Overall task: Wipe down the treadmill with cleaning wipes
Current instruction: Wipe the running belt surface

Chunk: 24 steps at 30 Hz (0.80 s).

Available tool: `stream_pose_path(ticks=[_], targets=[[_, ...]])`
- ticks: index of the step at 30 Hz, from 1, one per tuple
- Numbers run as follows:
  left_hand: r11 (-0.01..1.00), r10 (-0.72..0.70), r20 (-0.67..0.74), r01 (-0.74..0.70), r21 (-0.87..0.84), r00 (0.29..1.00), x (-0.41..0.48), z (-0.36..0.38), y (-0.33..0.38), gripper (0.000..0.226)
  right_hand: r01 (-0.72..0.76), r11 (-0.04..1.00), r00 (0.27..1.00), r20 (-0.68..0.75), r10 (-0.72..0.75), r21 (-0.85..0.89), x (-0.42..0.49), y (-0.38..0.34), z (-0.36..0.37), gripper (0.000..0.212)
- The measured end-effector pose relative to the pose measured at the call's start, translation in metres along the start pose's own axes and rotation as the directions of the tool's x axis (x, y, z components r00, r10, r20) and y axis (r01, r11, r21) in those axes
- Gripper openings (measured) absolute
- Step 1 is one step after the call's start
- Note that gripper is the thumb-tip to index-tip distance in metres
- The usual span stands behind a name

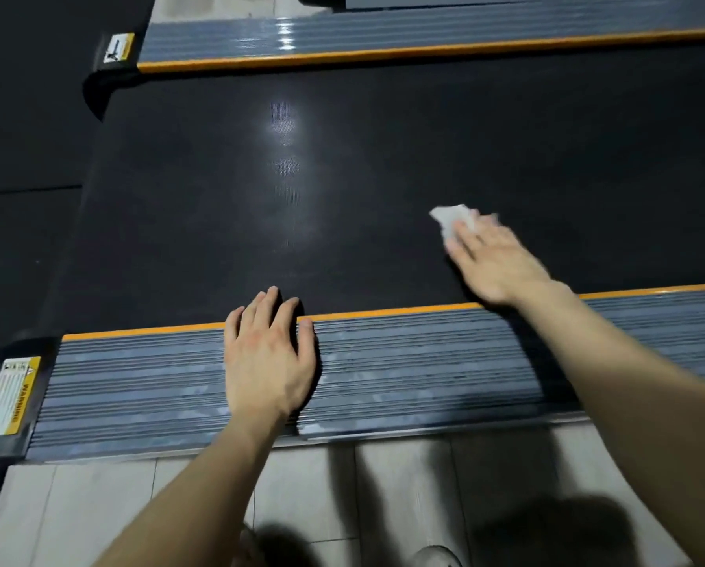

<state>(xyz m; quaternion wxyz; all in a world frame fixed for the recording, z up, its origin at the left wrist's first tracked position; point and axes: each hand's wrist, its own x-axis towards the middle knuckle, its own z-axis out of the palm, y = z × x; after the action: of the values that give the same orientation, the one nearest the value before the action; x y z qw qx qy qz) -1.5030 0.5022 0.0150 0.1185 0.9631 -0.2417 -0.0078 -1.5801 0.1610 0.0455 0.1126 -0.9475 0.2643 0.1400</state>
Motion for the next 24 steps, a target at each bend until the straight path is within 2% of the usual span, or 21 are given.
stream_pose_path(ticks=[1, 2, 3, 5, 7, 9, 10, 11, 12, 13, 14, 15, 16, 17, 18, 19, 20, 21, 22, 23, 24], targets=[[1.000, 0.003, 0.004, -0.003, 0.000, 1.000, 0.000, 0.001, 0.000, 0.056, -0.116, 0.993, 0.993, -0.035, 0.117, 0.037, 0.000, 0.000, 0.001, 0.102], [1.000, 0.004, 0.005, -0.004, 0.002, 1.000, 0.000, 0.001, -0.001, 0.056, -0.085, 0.995, 0.992, -0.092, 0.090, 0.054, -0.005, -0.012, 0.005, 0.085], [1.000, 0.005, 0.001, -0.005, 0.007, 1.000, 0.000, 0.001, -0.001, 0.056, 0.108, 0.993, 0.983, -0.154, -0.101, 0.039, -0.012, -0.033, 0.014, 0.072], [1.000, 0.009, -0.003, -0.009, 0.009, 1.000, 0.000, 0.001, -0.001, 0.056, 0.590, 0.807, 0.807, -0.071, -0.587, 0.033, -0.034, -0.077, 0.024, 0.066], [1.000, 0.011, -0.019, -0.011, 0.013, 1.000, -0.001, 0.001, -0.002, 0.056, 0.698, 0.716, 0.705, 0.156, -0.692, 0.014, -0.034, -0.086, 0.021, 0.084], [1.000, 0.012, -0.030, -0.011, 0.012, 0.999, -0.001, 0.001, -0.002, 0.055, 0.520, 0.849, 0.854, 0.090, -0.513, -0.094, 0.003, -0.052, 0.013, 0.097], [1.000, 0.007, -0.033, -0.007, 0.009, 0.999, 0.000, 0.001, -0.001, 0.055, 0.299, 0.945, 0.953, -0.007, -0.303, -0.135, 0.024, -0.028, 0.004, 0.098], [1.000, 0.003, -0.034, -0.002, 0.008, 0.999, 0.000, 0.001, -0.001, 0.055, 0.027, 0.994, 0.995, -0.093, -0.037, -0.108, 0.040, -0.006, -0.006, 0.096], [1.000, 0.000, -0.036, 0.000, 0.009, 0.999, -0.001, 0.001, -0.001, 0.054, -0.177, 0.983, 0.977, -0.128, 0.171, -0.037, 0.048, 0.004, -0.010, 0.093], [1.000, -0.001, -0.039, 0.001, 0.009, 0.999, -0.001, 0.002, -0.001, 0.054, -0.236, 0.972, 0.962, -0.135, 0.235, 0.012, 0.046, 0.000, -0.008, 0.090], [1.000, 0.002, -0.040, -0.001, 0.010, 0.999, -0.001, 0.002, -0.001, 0.054, -0.087, 0.996, 0.983, -0.162, 0.089, 0.020, 0.038, -0.017, -0.004, 0.081], [1.000, 0.003, -0.034, -0.003, 0.012, 0.999, -0.001, 0.002, -0.001, 0.054, 0.221, 0.975, 0.959, -0.187, -0.213, 0.018, 0.025, -0.041, 0.003, 0.069], [1.000, 0.005, -0.029, -0.004, 0.017, 1.000, -0.001, 0.002, -0.001, 0.054, 0.527, 0.849, 0.842, -0.141, -0.520, 0.019, 0.009, -0.064, 0.007, 0.060], [1.000, 0.005, -0.027, -0.004, 0.022, 1.000, -0.001, 0.002, -0.001, 0.054, 0.714, 0.699, 0.700, -0.030, -0.714, 0.017, -0.002, -0.080, 0.012, 0.058], [1.000, 0.003, -0.025, -0.003, 0.023, 1.000, -0.001, 0.002, 0.000, 0.055, 0.779, 0.627, 0.626, 0.061, -0.777, -0.007, -0.001, -0.087, 0.011, 0.060], [1.000, 0.002, -0.023, -0.002, 0.020, 1.000, -0.001, 0.001, 0.000, 0.055, 0.761, 0.645, 0.648, 0.052, -0.760, -0.067, 0.015, -0.082, 0.009, 0.061], [1.000, 0.003, -0.024, -0.003, 0.018, 1.000, -0.001, 0.001, 0.000, 0.055, 0.649, 0.752, 0.754, -0.032, -0.656, -0.117, 0.039, -0.070, 0.004, 0.060], [1.000, 0.004, -0.029, -0.003, 0.017, 1.000, 0.000, 0.001, 0.000, 0.055, 0.418, 0.899, 0.887, -0.154, -0.435, -0.129, 0.063, -0.053, -0.006, 0.059], [1.000, 0.004, -0.032, -0.003, 0.017, 0.999, 0.000, 0.001, 0.000, 0.055, 0.117, 0.992, 0.964, -0.236, -0.126, -0.053, 0.081, -0.035, -0.016, 0.063], [1.000, 0.001, -0.033, -0.001, 0.015, 0.999, 0.000, 0.001, 0.000, 0.054, -0.089, 0.995, 0.961, -0.258, 0.097, 0.039, 0.089, -0.028, -0.019, 0.070], [1.000, -0.001, -0.031, 0.001, 0.014, 1.000, 0.001, 0.001, 0.000, 0.054, -0.109, 0.990, 0.958, -0.254, 0.130, 0.093, 0.087, -0.038, -0.013, 0.074]])
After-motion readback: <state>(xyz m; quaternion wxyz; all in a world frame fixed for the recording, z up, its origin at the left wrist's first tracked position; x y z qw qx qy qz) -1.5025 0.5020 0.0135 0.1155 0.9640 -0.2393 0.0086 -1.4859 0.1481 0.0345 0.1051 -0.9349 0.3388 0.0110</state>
